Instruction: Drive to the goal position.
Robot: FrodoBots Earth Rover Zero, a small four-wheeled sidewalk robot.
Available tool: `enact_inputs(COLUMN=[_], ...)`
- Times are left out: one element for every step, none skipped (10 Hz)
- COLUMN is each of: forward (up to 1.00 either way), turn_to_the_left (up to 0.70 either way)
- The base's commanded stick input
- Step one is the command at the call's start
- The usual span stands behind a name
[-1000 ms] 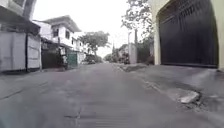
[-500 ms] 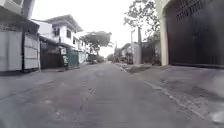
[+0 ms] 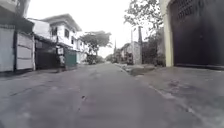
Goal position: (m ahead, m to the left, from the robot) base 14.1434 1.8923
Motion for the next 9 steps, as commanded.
enact_inputs(forward=[1.0, 1.0, 1.0, 1.0, 1.0, 1.0, 1.0, 1.0, 1.0], turn_to_the_left=[0.06, 0.06, 0.06, 0.06, 0.06, 0.06, 0.06, 0.06, -0.3])
